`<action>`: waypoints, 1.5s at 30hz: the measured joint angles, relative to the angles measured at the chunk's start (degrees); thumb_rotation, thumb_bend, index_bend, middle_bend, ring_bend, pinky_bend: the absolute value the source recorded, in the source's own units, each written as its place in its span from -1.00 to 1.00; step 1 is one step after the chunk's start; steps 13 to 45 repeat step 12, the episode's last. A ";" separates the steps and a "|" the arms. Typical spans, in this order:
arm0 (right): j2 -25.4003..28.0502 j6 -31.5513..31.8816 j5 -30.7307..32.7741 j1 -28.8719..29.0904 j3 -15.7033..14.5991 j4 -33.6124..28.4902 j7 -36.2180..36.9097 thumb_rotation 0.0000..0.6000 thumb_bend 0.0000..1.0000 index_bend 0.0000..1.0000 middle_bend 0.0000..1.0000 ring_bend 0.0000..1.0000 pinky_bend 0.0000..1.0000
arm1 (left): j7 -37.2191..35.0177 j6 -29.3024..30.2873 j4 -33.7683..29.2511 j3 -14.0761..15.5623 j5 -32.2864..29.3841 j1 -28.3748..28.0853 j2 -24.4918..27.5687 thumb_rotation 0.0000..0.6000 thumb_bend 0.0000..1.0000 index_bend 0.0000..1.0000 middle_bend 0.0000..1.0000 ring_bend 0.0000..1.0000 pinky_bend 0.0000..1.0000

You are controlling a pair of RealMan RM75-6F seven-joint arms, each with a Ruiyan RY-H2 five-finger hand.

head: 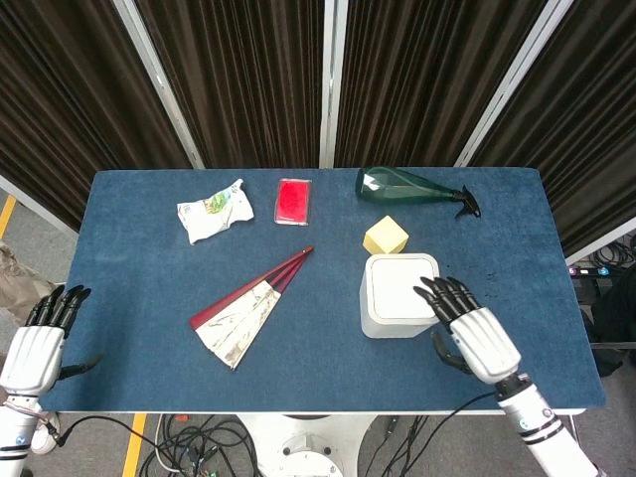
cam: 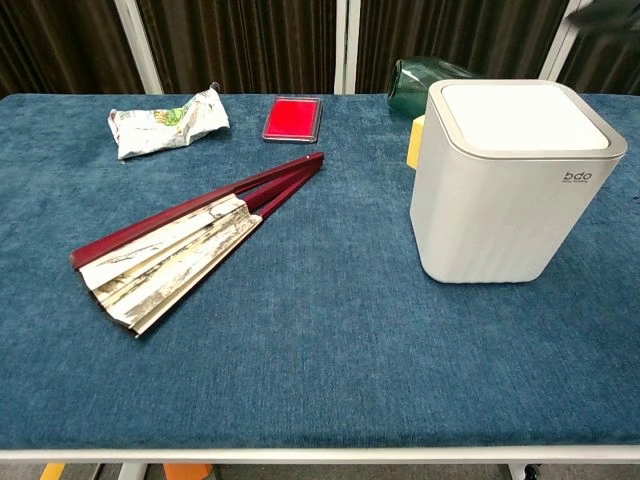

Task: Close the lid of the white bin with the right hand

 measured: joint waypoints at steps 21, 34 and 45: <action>-3.19 14.92 6.92 -13.91 -0.38 21.71 2.65 1.00 -0.05 -1.00 -1.00 -1.00 -1.00 | 0.80 0.34 -1.64 0.18 0.16 0.36 0.42 1.00 -1.00 -0.80 -0.83 -1.00 -0.73; -3.19 14.92 6.92 -13.91 -0.38 21.71 2.65 1.00 -0.05 -1.00 -1.00 -1.00 -1.00 | 0.80 0.34 -1.64 0.18 0.16 0.36 0.42 1.00 -1.00 -0.80 -0.83 -1.00 -0.73; -3.19 14.92 6.92 -13.91 -0.38 21.71 2.65 1.00 -0.05 -1.00 -1.00 -1.00 -1.00 | 0.80 0.34 -1.64 0.18 0.16 0.36 0.42 1.00 -1.00 -0.80 -0.83 -1.00 -0.73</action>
